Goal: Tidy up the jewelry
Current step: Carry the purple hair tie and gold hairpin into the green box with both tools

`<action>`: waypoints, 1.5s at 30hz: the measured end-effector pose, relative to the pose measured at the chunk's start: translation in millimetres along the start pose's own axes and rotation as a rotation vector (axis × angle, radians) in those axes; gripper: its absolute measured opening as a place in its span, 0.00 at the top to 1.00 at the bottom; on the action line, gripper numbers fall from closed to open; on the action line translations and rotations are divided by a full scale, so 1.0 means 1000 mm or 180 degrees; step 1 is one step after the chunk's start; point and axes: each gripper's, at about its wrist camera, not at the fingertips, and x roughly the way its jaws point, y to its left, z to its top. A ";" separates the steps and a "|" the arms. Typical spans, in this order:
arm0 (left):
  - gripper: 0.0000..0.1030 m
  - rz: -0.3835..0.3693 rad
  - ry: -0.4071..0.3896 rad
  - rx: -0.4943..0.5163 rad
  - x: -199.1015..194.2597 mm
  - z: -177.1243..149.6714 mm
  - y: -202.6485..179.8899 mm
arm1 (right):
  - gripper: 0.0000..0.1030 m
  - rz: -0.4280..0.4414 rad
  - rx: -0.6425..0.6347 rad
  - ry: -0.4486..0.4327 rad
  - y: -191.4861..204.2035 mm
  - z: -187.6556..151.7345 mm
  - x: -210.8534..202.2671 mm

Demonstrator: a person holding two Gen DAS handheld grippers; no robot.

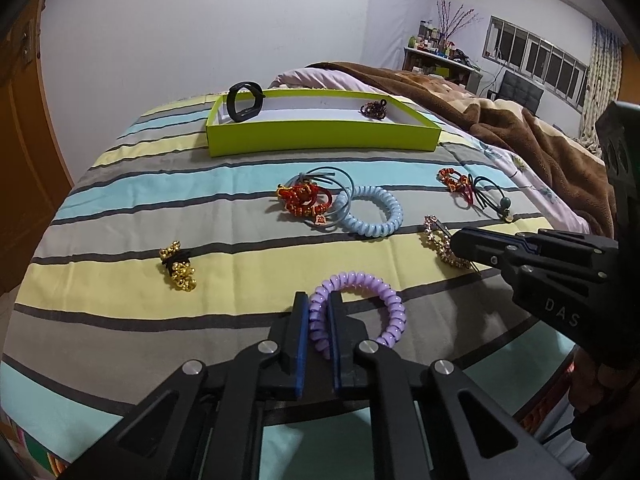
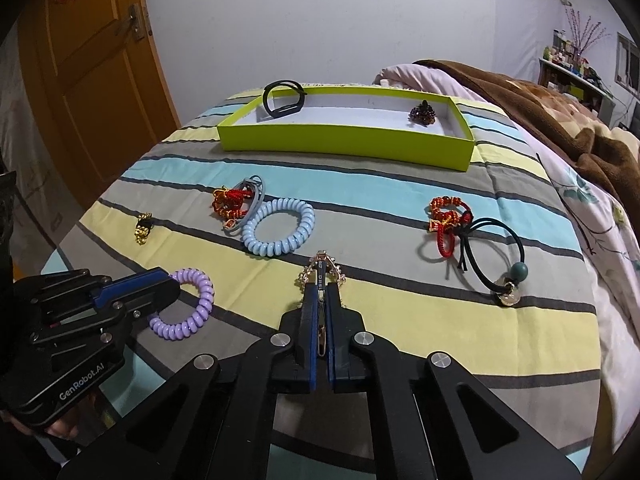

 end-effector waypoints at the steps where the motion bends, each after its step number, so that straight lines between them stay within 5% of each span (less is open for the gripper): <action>1: 0.91 0.0002 -0.0003 0.0003 0.000 0.000 0.000 | 0.98 0.0004 0.0003 -0.0010 0.000 -0.001 -0.002; 27: 0.91 0.0041 -0.0454 -0.0013 -0.046 0.037 0.001 | 0.97 0.0010 0.0055 -0.0524 -0.008 0.019 -0.064; 45: 0.91 0.0104 -0.0611 -0.0051 -0.043 0.081 0.010 | 0.97 -0.0100 -0.0036 -0.0709 -0.015 0.055 -0.066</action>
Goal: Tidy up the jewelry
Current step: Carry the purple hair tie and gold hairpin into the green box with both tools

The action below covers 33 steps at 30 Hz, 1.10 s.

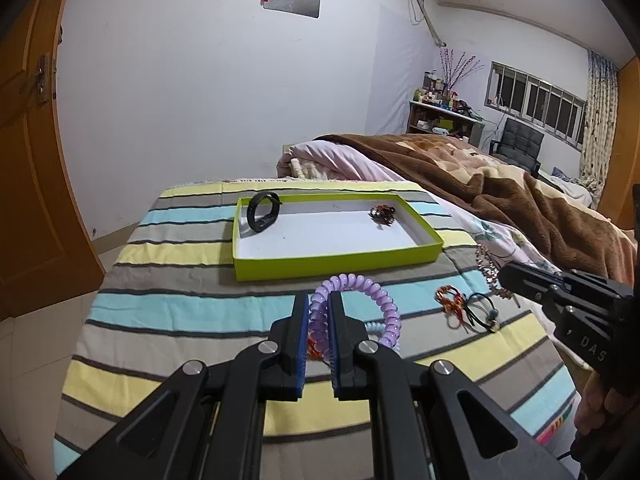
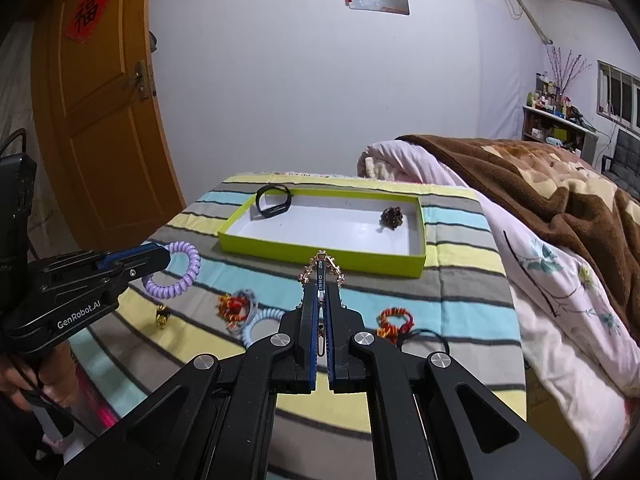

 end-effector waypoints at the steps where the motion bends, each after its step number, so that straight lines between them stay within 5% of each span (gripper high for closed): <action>1: 0.91 0.0014 -0.0003 0.0001 0.002 0.002 0.001 | 0.97 -0.0016 -0.0008 -0.0005 -0.001 0.003 0.002; 33: 0.91 0.0246 0.0175 0.0035 0.122 0.062 0.047 | 0.97 -0.0271 0.0147 0.0277 -0.066 0.057 0.131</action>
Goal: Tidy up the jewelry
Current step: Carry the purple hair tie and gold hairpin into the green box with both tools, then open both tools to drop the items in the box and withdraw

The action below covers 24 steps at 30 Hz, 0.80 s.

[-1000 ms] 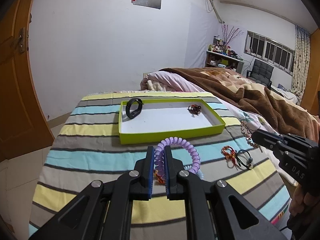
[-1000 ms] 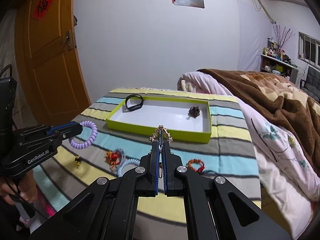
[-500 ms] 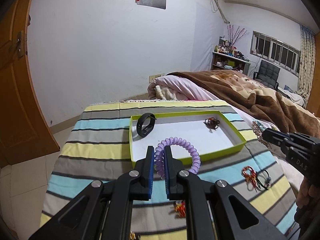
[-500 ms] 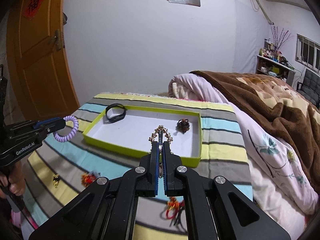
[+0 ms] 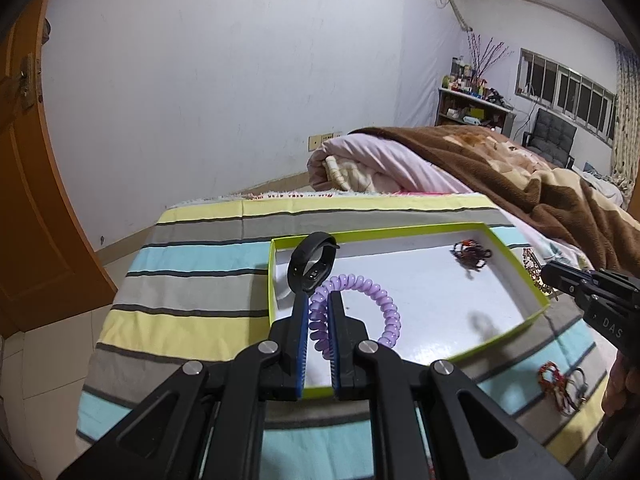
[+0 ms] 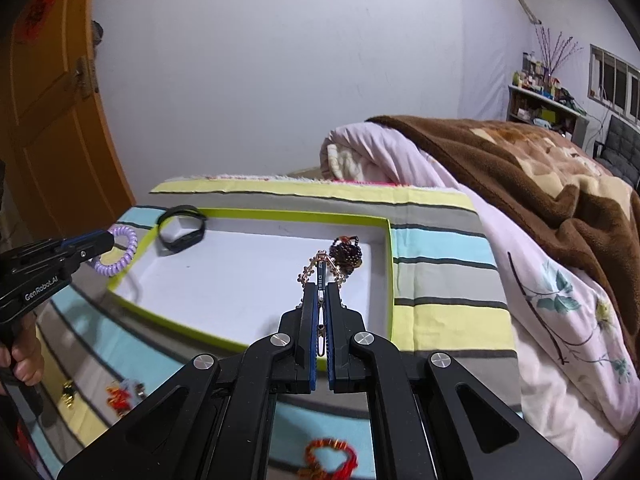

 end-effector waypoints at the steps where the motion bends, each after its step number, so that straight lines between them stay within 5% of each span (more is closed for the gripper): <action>1: 0.91 0.0005 0.0023 0.0002 0.005 0.000 0.000 | 0.97 -0.0005 0.0004 0.0028 -0.001 0.001 0.006; 24: 0.90 -0.0001 0.0430 -0.0017 0.060 -0.003 0.008 | 0.97 -0.0048 0.0131 0.0485 -0.019 -0.001 0.073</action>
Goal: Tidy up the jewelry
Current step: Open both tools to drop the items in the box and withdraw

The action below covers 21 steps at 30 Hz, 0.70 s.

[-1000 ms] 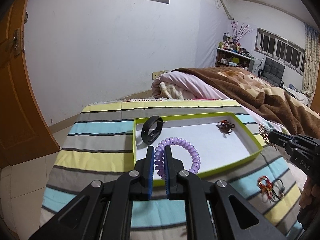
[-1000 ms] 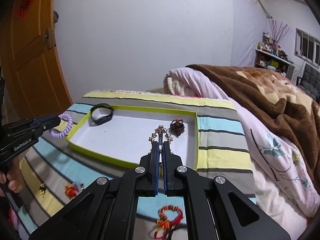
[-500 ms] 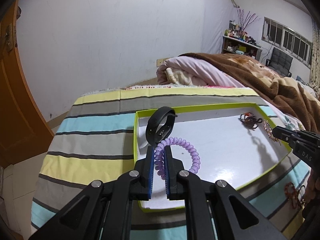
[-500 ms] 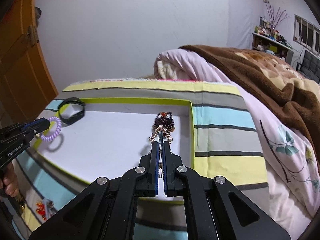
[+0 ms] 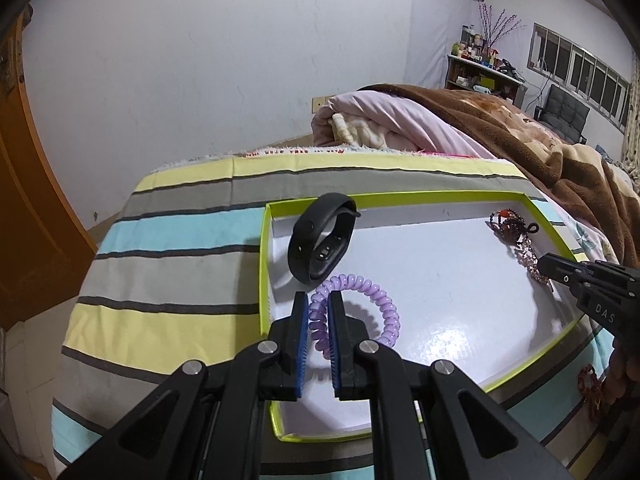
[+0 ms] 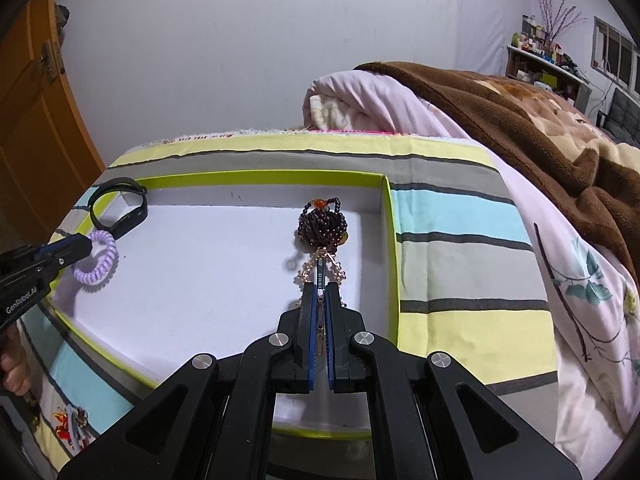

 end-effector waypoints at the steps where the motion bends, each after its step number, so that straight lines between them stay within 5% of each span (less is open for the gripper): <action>1: 0.90 -0.0004 0.0008 -0.0009 0.000 0.000 0.000 | 0.97 0.0012 -0.0014 0.0015 0.000 0.000 -0.001; 7: 0.90 0.0003 0.0049 -0.0022 0.001 -0.002 0.001 | 0.79 0.0033 -0.0042 -0.0008 0.002 -0.001 -0.007; 21: 0.88 -0.0086 -0.0191 0.0076 -0.040 -0.008 -0.009 | 0.78 0.0071 -0.0097 -0.0258 0.012 -0.005 -0.050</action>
